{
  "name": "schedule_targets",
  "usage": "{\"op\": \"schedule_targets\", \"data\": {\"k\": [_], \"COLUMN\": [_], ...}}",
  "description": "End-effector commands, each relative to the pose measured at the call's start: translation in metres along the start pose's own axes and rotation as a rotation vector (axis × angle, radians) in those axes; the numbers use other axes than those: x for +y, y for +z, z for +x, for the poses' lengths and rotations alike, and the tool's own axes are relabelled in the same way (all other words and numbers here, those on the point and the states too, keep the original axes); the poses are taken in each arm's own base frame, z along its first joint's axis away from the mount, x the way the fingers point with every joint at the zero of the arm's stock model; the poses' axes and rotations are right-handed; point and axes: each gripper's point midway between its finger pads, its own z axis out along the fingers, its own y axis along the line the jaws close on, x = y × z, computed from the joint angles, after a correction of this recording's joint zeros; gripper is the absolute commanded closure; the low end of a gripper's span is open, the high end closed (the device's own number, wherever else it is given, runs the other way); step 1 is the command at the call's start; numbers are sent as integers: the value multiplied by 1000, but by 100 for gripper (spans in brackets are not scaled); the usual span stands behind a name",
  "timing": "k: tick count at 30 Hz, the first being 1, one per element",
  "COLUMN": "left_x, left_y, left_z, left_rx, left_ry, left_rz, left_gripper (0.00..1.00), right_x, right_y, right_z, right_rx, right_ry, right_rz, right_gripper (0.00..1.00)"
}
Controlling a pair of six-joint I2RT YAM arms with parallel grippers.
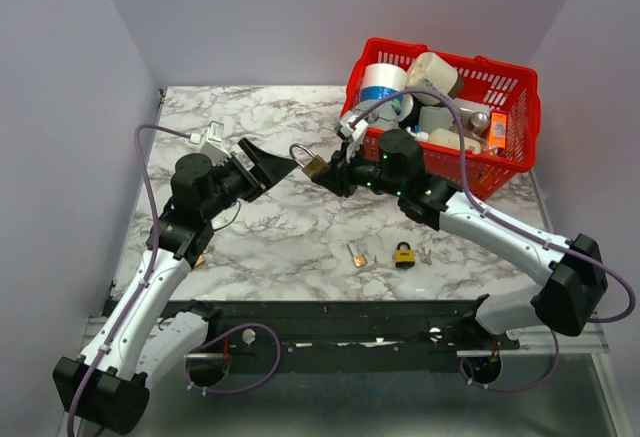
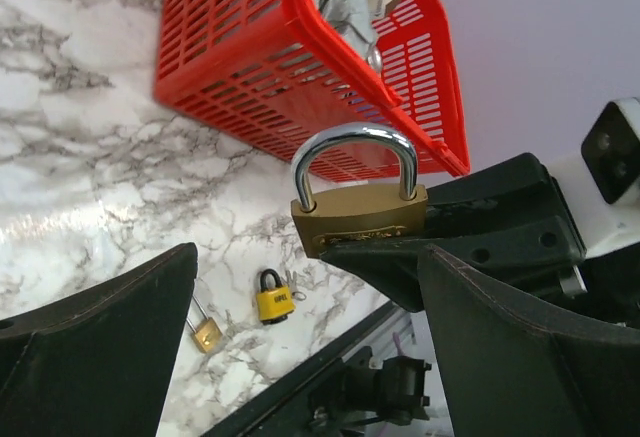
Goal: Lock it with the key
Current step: Lock the lock.
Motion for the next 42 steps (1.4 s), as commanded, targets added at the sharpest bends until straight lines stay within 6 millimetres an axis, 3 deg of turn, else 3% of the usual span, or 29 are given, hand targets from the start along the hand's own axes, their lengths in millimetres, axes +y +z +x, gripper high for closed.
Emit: {"op": "schedule_targets", "data": {"k": [1,7,10,21,31,38,39,40,42], "left_x": [-14,-22,-13,-11,-7,-3,-3,2,4], "left_y": [8,22,26,34,35,36,36,36,36], "left_z": [-12,5,13,13,22,25,24,25,24], "left_rx": [-89,-32,-31,-49,-20,-20,-25,-25,-31], "left_ry": [-114,-183,-231,-251,-263,-243,-240,-233,-227], "left_rz": [17,52,25,3,1,-16,-17,-40,-54], "left_gripper": [1,1,1,1,28,33,33,20,10], "right_x": [7,17,19,24,22,25,26,26,25], "right_y": [3,14,16,20,24,26,27,27,27], "right_z": [-81,-72,-71,-66,-58,-56,-56,-57,-54], "right_rx": [-241,-218,-211,-198,-173,-163,-160,-160,-151], "right_ry": [-67,-45,-41,-40,-22,-3,-1,3,5], "right_rz": [31,7,1,14,39,23,22,21,24], "right_gripper": [99,99,99,99,99,99,99,99,99]}}
